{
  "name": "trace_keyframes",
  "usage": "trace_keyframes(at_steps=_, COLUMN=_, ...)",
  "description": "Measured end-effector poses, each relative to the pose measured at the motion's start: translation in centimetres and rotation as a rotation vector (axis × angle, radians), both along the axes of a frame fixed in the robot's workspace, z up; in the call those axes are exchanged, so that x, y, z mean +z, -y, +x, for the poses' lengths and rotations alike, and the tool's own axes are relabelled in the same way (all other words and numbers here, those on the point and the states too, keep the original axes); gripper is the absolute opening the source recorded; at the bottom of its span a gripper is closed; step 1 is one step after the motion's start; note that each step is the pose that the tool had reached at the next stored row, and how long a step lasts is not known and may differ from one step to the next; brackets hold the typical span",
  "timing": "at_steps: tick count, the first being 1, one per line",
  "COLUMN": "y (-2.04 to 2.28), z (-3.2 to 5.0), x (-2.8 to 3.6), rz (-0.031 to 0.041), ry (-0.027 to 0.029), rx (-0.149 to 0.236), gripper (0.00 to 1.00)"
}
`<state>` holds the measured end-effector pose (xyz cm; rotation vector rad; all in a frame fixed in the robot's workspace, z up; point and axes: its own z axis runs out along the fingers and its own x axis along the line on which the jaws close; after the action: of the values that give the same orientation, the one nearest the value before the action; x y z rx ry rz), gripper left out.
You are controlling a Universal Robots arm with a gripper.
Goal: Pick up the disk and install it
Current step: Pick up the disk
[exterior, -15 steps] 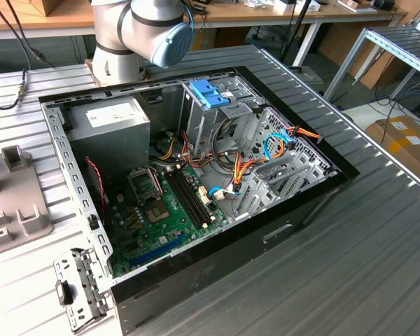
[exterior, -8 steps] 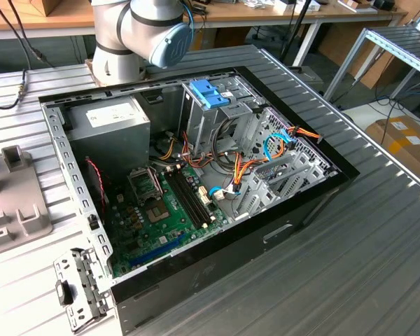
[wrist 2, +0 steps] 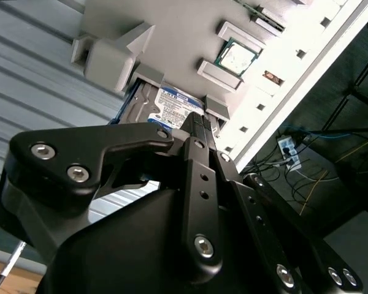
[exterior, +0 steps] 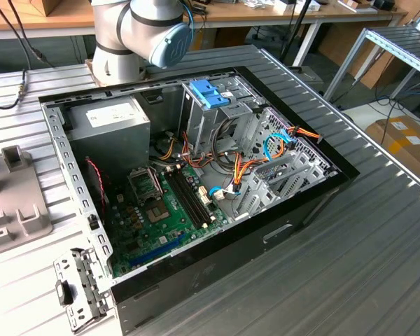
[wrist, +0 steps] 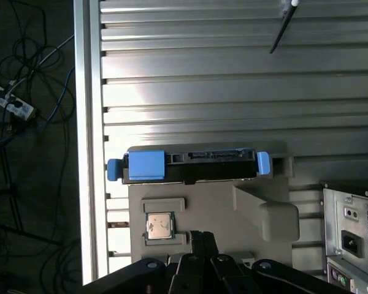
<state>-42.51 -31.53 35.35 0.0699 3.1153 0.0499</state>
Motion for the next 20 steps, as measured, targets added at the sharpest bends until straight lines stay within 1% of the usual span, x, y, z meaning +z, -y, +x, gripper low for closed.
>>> trace_keyframes(at_steps=4, y=0.0, z=0.0, x=0.0, rz=0.0, ry=0.0, rx=0.012, gripper=0.11)
trace_keyframes(at_steps=10, y=0.0, z=0.0, x=0.0, rz=0.0, ry=0.0, rx=0.048, gripper=0.11)
trace_keyframes(at_steps=15, y=0.0, z=0.0, x=0.0, rz=0.0, ry=0.0, rx=0.092, gripper=0.11)
trace_keyframes(at_steps=17, y=0.0, z=0.0, x=0.0, rz=0.0, ry=0.0, rx=0.103, gripper=0.11)
trace_keyframes(at_steps=20, y=0.0, z=0.0, x=0.0, rz=0.0, ry=0.0, rx=0.134, gripper=0.11)
